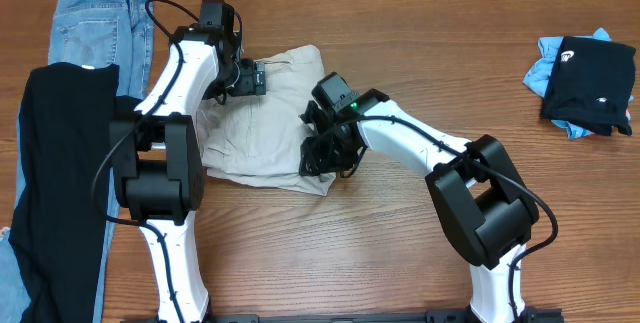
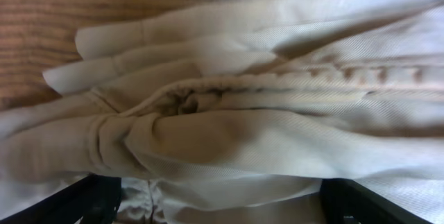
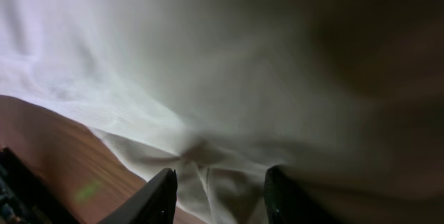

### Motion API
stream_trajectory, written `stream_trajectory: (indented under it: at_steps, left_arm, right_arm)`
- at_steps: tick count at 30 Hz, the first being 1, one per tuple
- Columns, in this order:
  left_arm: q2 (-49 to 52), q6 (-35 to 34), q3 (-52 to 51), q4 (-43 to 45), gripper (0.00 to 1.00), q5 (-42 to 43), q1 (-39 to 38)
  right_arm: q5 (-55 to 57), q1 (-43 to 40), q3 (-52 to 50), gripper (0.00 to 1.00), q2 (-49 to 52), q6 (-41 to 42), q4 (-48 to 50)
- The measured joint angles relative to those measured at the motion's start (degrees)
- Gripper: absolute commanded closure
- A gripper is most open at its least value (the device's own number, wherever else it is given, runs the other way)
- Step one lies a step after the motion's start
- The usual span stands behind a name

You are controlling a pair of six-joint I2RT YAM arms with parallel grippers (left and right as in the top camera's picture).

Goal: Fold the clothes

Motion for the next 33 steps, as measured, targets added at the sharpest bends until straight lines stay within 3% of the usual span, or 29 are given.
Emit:
stream_trajectory:
  at_steps: [5,11,15,19,20,24,25,26,33]
  left_arm:
    - [0.5,0.0,0.5,-7.5,0.23,0.0,0.4]
    - [1.0,-0.9,0.8,-22.6,0.42,1.2,1.8]
    - [1.5,-2.6,0.8,-28.0,0.46,3.2,1.9]
    - [1.6,-3.1,0.6,-30.1,0.47,5.5,1.8]
    - [1.5,-3.0,0.4,-30.2,0.46,5.9,1.9]
    - [-0.4,-2.8,-0.8,-27.7,0.28,7.1,1.8]
    - [-1.7,-2.7,-1.1,-26.5,0.19,7.3,1.8]
    - [-4.2,-3.0,-1.1,-24.4,0.00,7.7,1.8]
    - [-17.6,-2.1,-1.0,-14.2,0.00,6.2,1.8]
  right_arm:
    - [-0.4,-0.6,-0.9,0.55,0.0,2.0,0.4]
    - [2.4,-4.2,-1.0,0.56,0.0,2.8,2.0]
    - [4.8,-9.6,0.0,0.56,0.0,2.3,5.4]
    - [9.8,-15.3,5.0,0.56,0.3,1.4,2.8]
    - [10.8,-16.6,6.8,0.55,0.5,1.0,1.2]
    - [13.8,-18.7,14.4,0.54,0.7,-0.6,-6.0]
    - [14.2,-18.5,16.2,0.54,0.7,-0.8,-7.4]
    - [14.7,-18.0,18.6,0.54,0.7,-1.0,-9.4]
    - [15.5,-15.5,22.7,0.51,-1.0,-1.9,-12.7]
